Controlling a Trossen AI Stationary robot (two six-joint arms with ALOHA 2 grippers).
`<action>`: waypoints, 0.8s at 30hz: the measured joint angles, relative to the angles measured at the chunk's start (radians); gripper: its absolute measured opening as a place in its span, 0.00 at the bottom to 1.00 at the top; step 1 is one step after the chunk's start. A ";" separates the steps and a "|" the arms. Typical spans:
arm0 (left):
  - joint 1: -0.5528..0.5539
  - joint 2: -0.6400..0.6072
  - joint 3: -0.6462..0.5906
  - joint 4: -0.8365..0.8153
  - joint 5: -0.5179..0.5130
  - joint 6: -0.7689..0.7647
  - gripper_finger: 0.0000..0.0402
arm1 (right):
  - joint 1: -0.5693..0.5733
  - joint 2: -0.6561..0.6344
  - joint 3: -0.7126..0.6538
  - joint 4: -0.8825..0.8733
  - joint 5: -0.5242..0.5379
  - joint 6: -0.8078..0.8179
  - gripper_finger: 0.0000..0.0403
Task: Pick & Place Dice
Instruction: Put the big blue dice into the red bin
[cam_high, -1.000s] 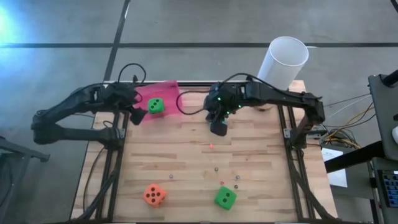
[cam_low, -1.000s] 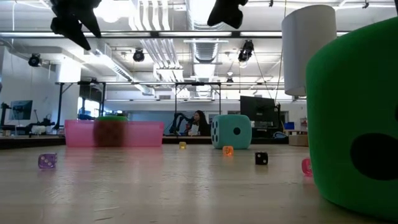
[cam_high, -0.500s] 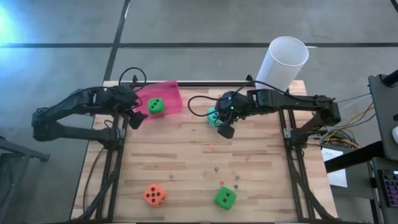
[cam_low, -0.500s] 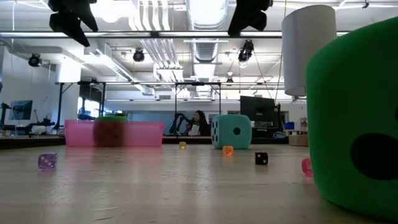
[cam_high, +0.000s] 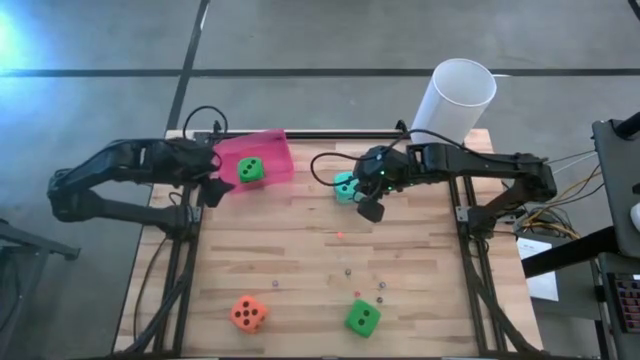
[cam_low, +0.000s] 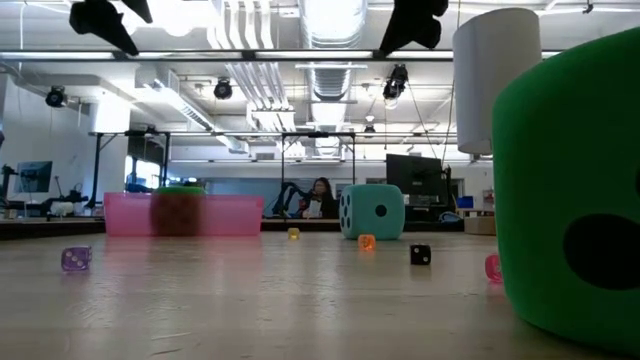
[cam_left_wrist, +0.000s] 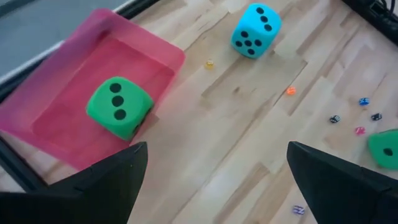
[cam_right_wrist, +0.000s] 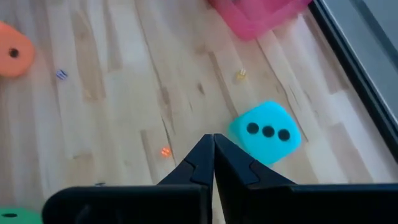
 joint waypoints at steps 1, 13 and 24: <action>-0.004 0.004 -0.001 0.001 0.000 -0.013 0.97 | -0.008 0.003 -0.015 0.000 0.000 0.001 0.02; -0.013 0.083 0.011 0.010 -0.034 -0.078 0.97 | -0.183 0.012 -0.288 0.085 -0.005 -0.042 0.02; -0.013 0.123 0.011 0.032 -0.034 -0.103 0.96 | -0.289 0.036 -0.472 0.294 0.000 -0.104 0.02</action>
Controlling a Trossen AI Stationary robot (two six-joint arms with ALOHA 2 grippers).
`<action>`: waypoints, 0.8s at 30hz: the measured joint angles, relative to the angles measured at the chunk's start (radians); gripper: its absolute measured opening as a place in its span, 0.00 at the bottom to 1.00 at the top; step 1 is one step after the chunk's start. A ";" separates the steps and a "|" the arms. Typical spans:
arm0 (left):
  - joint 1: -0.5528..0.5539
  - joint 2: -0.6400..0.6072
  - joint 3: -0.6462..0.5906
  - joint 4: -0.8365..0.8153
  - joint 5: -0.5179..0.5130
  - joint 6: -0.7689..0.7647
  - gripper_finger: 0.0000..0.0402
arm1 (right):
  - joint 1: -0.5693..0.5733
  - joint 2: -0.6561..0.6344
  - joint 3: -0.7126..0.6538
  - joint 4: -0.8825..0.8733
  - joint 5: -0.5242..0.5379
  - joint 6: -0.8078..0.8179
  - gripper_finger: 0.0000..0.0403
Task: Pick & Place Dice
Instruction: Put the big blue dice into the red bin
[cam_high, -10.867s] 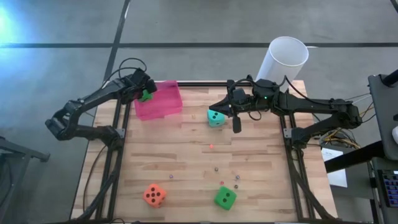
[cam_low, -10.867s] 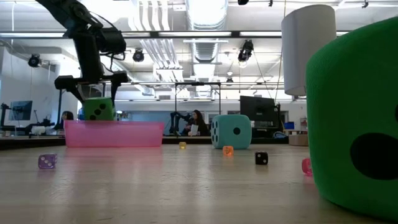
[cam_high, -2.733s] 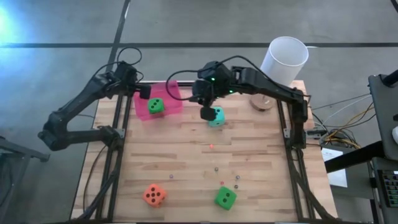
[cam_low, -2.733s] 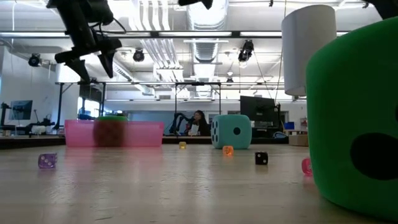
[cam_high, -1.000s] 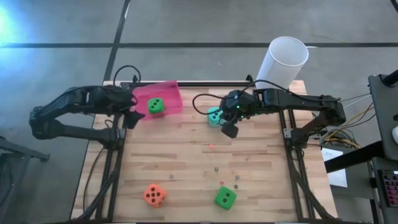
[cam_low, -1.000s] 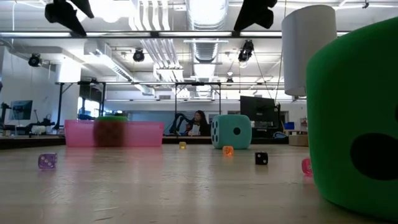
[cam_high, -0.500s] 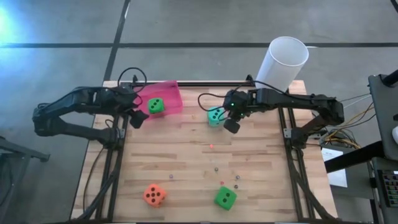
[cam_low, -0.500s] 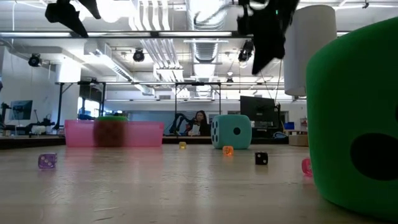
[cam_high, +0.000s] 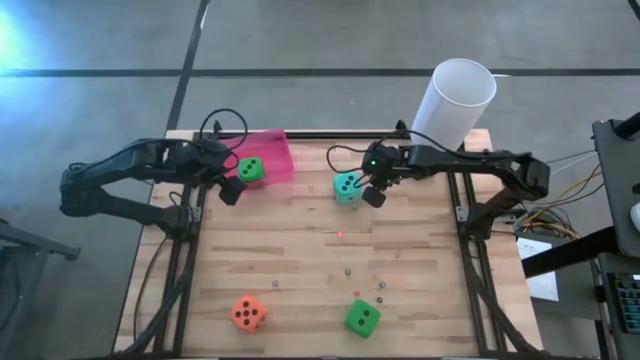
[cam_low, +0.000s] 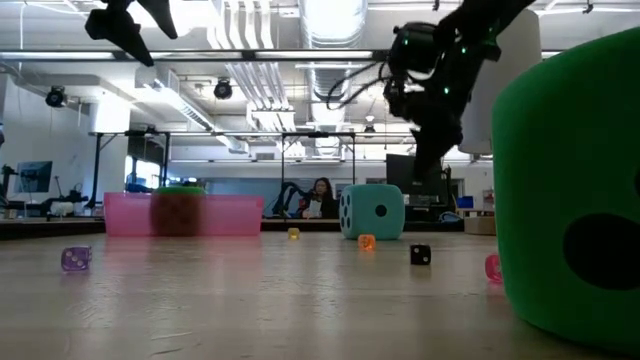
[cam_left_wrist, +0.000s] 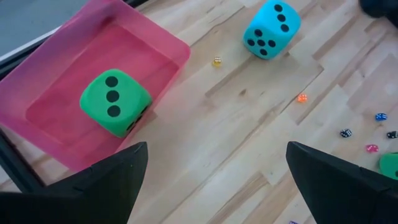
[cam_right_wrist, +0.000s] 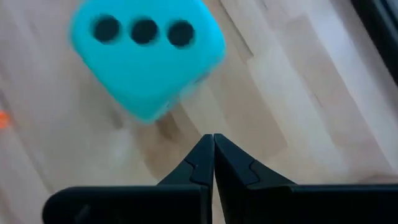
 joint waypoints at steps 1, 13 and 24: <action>0.000 -0.001 0.000 0.002 0.000 -0.004 0.96 | -0.005 0.009 -0.006 0.022 0.001 -0.001 0.02; 0.000 -0.002 0.000 0.009 0.000 -0.025 0.96 | 0.000 0.199 0.087 0.101 -0.018 -0.079 0.02; 0.000 -0.002 0.000 0.008 0.000 -0.024 0.97 | 0.077 0.344 0.263 0.100 -0.061 -0.114 0.02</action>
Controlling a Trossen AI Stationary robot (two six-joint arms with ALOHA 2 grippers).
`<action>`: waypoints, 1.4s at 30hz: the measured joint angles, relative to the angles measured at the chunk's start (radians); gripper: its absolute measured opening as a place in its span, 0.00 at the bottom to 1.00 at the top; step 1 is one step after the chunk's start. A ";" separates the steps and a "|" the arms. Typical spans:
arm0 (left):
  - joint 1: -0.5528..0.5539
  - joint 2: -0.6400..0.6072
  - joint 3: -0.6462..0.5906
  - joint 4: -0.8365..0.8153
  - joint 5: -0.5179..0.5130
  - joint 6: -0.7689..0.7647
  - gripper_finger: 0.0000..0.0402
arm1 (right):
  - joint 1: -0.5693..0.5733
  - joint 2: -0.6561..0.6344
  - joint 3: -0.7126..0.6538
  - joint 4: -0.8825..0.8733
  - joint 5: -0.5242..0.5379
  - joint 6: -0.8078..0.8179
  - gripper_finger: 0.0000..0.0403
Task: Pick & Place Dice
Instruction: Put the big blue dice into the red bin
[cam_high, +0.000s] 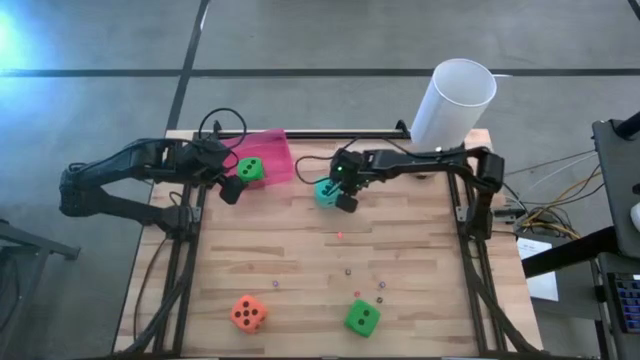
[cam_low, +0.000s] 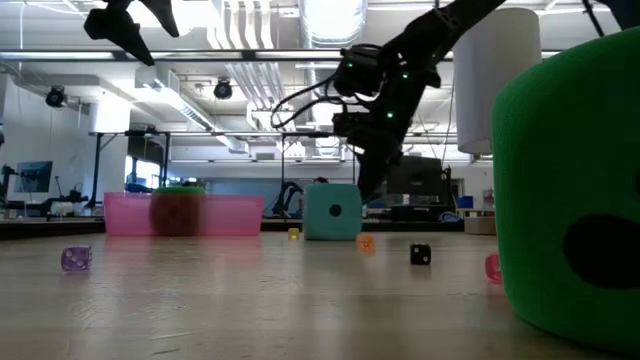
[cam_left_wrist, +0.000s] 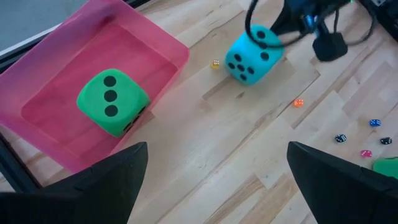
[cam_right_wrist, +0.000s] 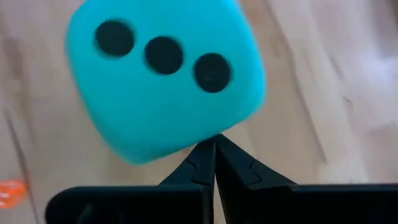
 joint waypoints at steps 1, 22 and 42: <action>0.000 0.000 0.000 0.000 -0.002 0.000 0.97 | 0.011 0.015 0.015 -0.003 -0.001 -0.001 0.02; 0.000 0.000 0.000 -0.002 -0.013 0.046 0.96 | 0.142 0.228 0.362 -0.109 -0.034 -0.009 0.02; 0.000 -0.001 0.000 -0.016 -0.041 0.056 0.96 | 0.142 -0.020 0.389 -0.188 -0.032 0.127 0.02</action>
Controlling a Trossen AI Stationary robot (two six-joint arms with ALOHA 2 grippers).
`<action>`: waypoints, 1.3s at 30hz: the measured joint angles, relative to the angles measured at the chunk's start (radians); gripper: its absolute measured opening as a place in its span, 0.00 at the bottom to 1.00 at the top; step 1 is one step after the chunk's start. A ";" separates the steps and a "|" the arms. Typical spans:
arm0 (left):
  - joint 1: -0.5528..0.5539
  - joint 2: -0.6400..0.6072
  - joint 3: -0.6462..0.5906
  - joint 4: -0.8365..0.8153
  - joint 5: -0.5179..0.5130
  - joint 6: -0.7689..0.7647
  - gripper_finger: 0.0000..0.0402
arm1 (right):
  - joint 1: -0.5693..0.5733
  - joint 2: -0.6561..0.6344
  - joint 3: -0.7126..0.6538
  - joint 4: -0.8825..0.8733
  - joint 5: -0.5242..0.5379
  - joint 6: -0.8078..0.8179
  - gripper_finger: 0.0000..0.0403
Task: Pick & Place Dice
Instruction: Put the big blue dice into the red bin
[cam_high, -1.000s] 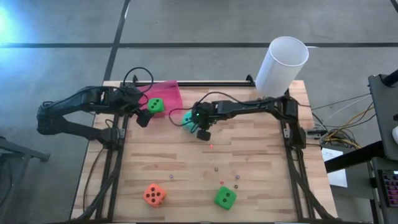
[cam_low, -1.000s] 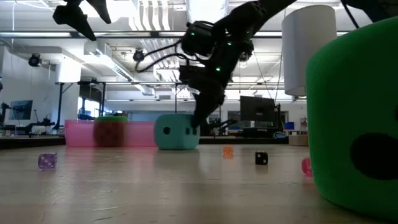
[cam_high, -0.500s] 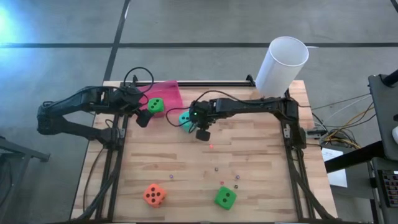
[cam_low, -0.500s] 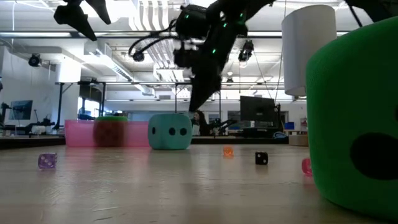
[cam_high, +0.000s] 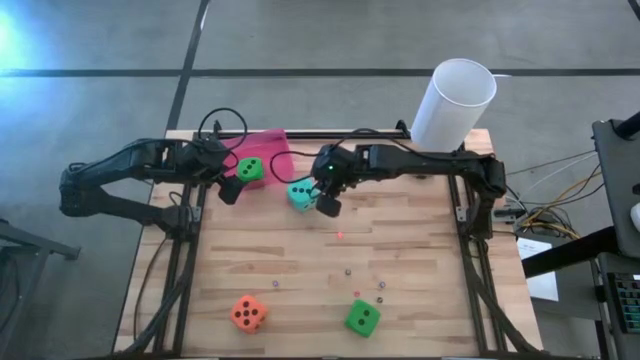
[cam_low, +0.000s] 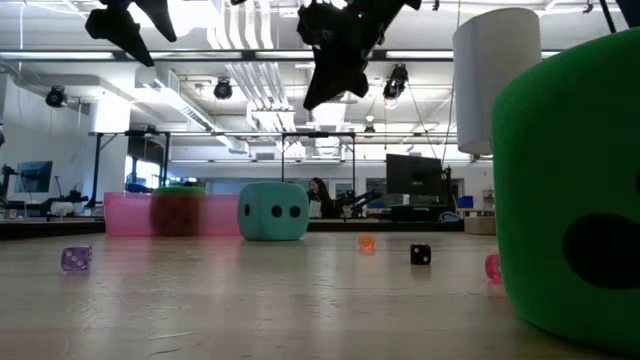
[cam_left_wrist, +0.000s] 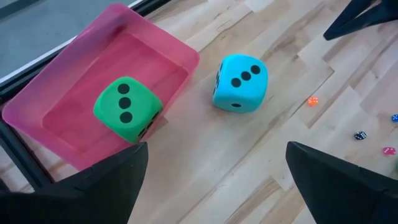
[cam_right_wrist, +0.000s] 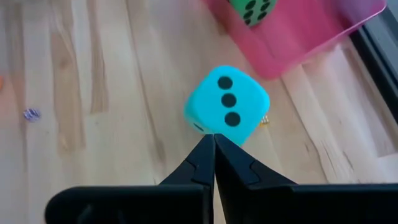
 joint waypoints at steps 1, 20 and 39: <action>0.000 0.000 0.000 0.000 0.000 0.000 0.96 | 0.000 -0.002 0.003 0.000 0.000 0.003 0.02; 0.000 0.000 0.000 -0.008 0.001 0.140 0.97 | 0.000 -0.003 0.027 0.006 -0.003 0.013 0.02; 0.000 0.002 -0.016 0.000 0.001 0.468 0.96 | 0.000 -0.003 0.034 0.006 -0.004 0.016 0.02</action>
